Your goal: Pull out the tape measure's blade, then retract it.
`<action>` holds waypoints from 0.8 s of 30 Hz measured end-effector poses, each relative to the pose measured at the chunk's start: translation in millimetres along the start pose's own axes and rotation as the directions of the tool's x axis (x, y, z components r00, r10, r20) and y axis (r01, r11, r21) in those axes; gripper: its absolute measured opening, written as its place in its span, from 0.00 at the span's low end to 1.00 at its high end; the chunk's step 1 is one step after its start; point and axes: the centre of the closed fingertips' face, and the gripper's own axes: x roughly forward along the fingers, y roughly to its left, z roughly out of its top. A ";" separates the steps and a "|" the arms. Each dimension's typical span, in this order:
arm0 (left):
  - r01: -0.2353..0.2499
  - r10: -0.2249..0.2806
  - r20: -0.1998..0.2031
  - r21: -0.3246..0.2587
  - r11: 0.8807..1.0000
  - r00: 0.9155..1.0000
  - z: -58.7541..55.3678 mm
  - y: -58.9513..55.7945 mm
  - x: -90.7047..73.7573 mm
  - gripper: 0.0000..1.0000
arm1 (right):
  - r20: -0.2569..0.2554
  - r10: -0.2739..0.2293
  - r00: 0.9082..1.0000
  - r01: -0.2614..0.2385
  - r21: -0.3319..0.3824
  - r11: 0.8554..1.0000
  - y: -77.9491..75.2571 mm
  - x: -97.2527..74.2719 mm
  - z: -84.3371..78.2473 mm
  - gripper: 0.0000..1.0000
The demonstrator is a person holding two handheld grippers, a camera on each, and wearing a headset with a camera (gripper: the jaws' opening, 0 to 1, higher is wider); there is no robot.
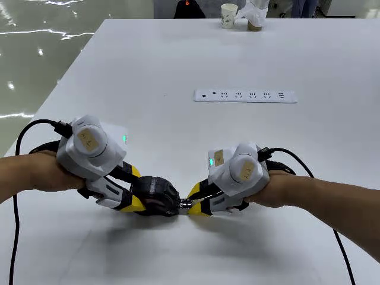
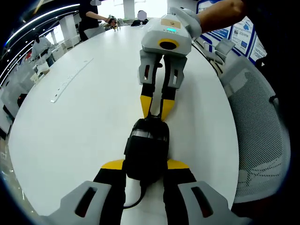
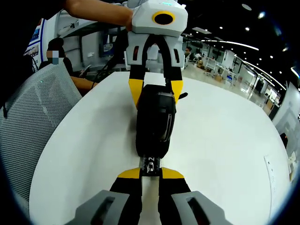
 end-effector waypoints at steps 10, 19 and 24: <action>0.002 -0.002 -0.007 0.003 1.000 1.000 -0.1 -0.1 0.1 0.24 | -0.007 -0.001 1.000 0.001 0.003 1.000 0.6 -5.7 -5.6 0.09; 0.001 -0.001 -0.023 0.011 1.000 1.000 -0.3 -0.2 0.3 0.24 | -0.017 -0.007 1.000 0.007 -0.001 1.000 1.2 -12.7 -13.0 0.09; 0.003 -0.003 -0.029 0.013 1.000 1.000 0.3 -1.3 -0.3 0.24 | -0.023 -0.010 1.000 0.010 0.002 1.000 1.4 -17.5 -17.6 0.09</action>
